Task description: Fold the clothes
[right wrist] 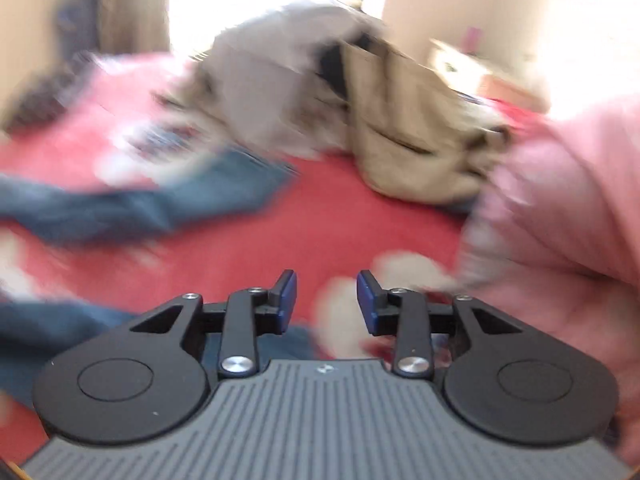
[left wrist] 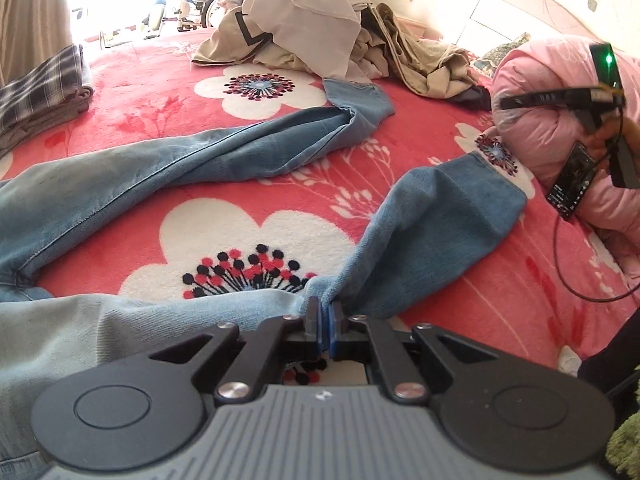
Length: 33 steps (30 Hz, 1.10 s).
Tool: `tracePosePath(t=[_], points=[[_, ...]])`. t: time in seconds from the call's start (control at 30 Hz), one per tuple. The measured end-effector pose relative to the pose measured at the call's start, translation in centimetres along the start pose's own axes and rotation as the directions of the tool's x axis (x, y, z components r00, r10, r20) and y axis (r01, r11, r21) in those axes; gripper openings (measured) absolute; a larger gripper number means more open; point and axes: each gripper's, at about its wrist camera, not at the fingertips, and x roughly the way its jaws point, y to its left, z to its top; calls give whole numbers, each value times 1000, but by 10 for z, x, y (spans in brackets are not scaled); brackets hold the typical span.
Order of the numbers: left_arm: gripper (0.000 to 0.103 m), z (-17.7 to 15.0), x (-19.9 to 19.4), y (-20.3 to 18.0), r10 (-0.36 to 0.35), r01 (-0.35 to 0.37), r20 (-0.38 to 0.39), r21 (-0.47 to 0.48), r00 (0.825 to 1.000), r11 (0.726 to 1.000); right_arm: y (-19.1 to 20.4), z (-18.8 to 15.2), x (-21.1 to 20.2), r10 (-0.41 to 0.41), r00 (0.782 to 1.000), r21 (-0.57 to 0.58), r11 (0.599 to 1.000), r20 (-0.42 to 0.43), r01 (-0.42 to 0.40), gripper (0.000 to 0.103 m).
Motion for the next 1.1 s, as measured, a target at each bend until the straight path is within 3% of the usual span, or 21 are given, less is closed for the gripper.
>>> tracePosePath(t=[0.03, 0.07, 0.13, 0.23, 0.27, 0.37, 0.43, 0.5, 0.6, 0.63, 0.73, 0.77, 0.8, 0.9, 0.97, 1.0, 1.03, 1.07, 1.1], points=[[4, 0, -1, -1, -2, 2, 0, 2, 1000, 1000, 3, 4, 4, 116, 993, 32, 993, -20, -116, 46], [4, -1, -2, -1, -4, 4, 0, 4, 1000, 1000, 7, 7, 13, 226, 972, 97, 971, -66, -219, 51], [4, -3, -3, -3, -9, 9, -2, 9, 1000, 1000, 15, 9, 37, 386, 908, 251, 906, -165, -340, 52], [4, -5, -6, -5, -17, 17, -5, 9, 1000, 1000, 19, 9, 73, 503, 825, 455, 817, -259, -355, 53], [4, -6, -7, -5, -18, 18, -4, 8, 1000, 1000, 21, 10, 79, 514, 815, 478, 805, -265, -352, 53], [4, -8, -10, -6, -23, 23, 0, 8, 1000, 1000, 31, 19, 83, 532, 805, 392, 821, -263, -415, 54], [4, -7, -11, -4, -25, 25, 2, 11, 1000, 1000, 38, 25, 82, 595, 769, 282, 799, -234, -532, 59], [4, -6, -12, -3, -28, 27, 4, 14, 1000, 1000, 47, 34, 87, 674, 703, 122, 736, -227, -666, 68], [4, -5, -11, -2, -26, 26, 4, 25, 1000, 999, 59, 48, 112, 750, 608, -52, 618, -262, -785, 87], [4, -5, -11, -2, -24, 24, 4, 26, 1000, 999, 62, 49, 129, 762, 571, -26, 593, -306, -805, 87], [4, -4, -12, -2, -18, 18, 5, 20, 1000, 1000, 71, 44, 178, 799, 403, 159, 514, -446, -843, 87], [4, -4, -12, -2, -16, 16, 6, 18, 1000, 1000, 75, 38, 186, 792, 362, 185, 501, -492, -846, 87], [4, -4, -12, -2, -14, 14, 8, 16, 1000, 1000, 78, 32, 193, 778, 324, 201, 492, -539, -847, 87], [4, -3, -12, -2, -10, 10, 13, 12, 1000, 1000, 89, 11, 186, 701, 246, 167, 464, -669, -870, 87], [4, -2, -11, 0, -10, 9, 15, 9, 1000, 1000, 88, 7, 174, 685, 227, 146, 441, -692, -886, 86], [4, -1, -10, 1, -8, 8, 17, 9, 1000, 1000, 86, 6, 169, 676, 229, 133, 439, -701, -889, 78], [4, -1, -10, 2, -7, 7, 19, 9, 1000, 1000, 84, 6, 165, 663, 255, 114, 460, -704, -881, 70], [4, 0, -9, 2, -6, 6, 22, 9, 1000, 1000, 81, 5, 160, 646, 289, 86, 484, -707, -871, 49], [4, 1, -9, 3, -5, 5, 27, 10, 1000, 1000, 79, 5, 155, 617, 338, 37, 513, -710, -857, 29]])
